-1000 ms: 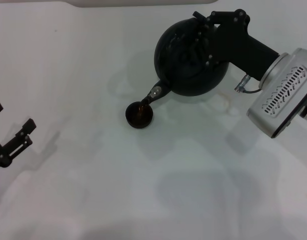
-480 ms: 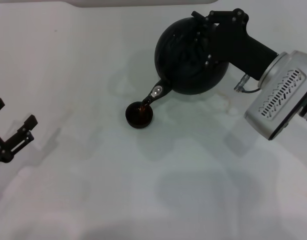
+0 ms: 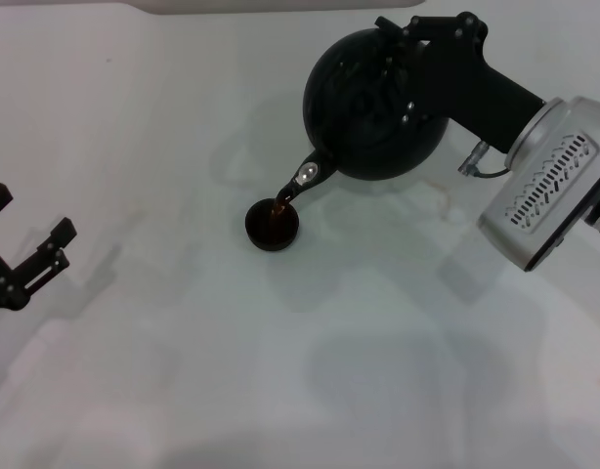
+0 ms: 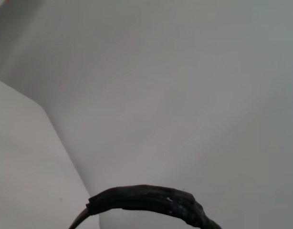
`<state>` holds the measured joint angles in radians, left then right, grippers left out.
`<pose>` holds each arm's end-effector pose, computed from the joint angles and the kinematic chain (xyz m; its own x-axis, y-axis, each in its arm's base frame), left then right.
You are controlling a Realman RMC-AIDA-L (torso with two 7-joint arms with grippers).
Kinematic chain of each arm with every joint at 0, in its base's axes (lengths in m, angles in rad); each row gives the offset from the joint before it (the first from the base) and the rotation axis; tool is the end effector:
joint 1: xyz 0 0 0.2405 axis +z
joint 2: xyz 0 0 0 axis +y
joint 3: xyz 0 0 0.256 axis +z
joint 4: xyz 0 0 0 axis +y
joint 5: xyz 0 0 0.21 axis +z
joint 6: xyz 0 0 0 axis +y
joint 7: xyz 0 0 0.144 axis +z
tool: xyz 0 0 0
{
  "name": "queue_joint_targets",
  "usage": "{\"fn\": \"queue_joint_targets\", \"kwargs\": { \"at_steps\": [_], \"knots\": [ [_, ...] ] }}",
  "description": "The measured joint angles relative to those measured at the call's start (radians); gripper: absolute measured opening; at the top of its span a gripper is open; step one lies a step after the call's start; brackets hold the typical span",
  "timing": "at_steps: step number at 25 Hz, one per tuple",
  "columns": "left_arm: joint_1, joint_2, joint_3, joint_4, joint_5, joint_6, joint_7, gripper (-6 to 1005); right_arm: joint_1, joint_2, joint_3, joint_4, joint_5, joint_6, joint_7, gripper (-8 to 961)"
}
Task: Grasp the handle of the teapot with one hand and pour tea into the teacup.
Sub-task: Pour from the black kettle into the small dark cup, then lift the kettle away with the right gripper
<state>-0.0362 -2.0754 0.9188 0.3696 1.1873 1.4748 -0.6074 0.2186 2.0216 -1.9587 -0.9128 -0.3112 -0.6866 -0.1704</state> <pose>-0.3702 0.1982 0.0022 0.7265 0.0679 0.6838 0.6115 -0.5176 -0.5984 0.2173 0.3290 -0.0547 0.8973 0.4304 -0.0977 0.1380 -0.4840 -0.8641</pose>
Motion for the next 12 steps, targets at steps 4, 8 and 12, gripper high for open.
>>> {"fn": "queue_joint_targets", "kwargs": {
  "at_steps": [4,8,12],
  "knots": [
    [-0.002,0.0,0.0,0.0,0.0,-0.002,0.0,862,0.001,0.0,-0.001,0.002,0.02,-0.001,-0.009,106],
    [-0.005,0.0,0.0,0.0,0.0,-0.003,0.0,862,0.001,0.0,-0.002,0.004,0.029,-0.002,-0.009,106],
    [-0.007,0.0,0.0,0.0,0.0,-0.006,0.0,861,0.001,0.0,-0.002,0.006,0.035,-0.002,-0.009,106]
  ]
}}
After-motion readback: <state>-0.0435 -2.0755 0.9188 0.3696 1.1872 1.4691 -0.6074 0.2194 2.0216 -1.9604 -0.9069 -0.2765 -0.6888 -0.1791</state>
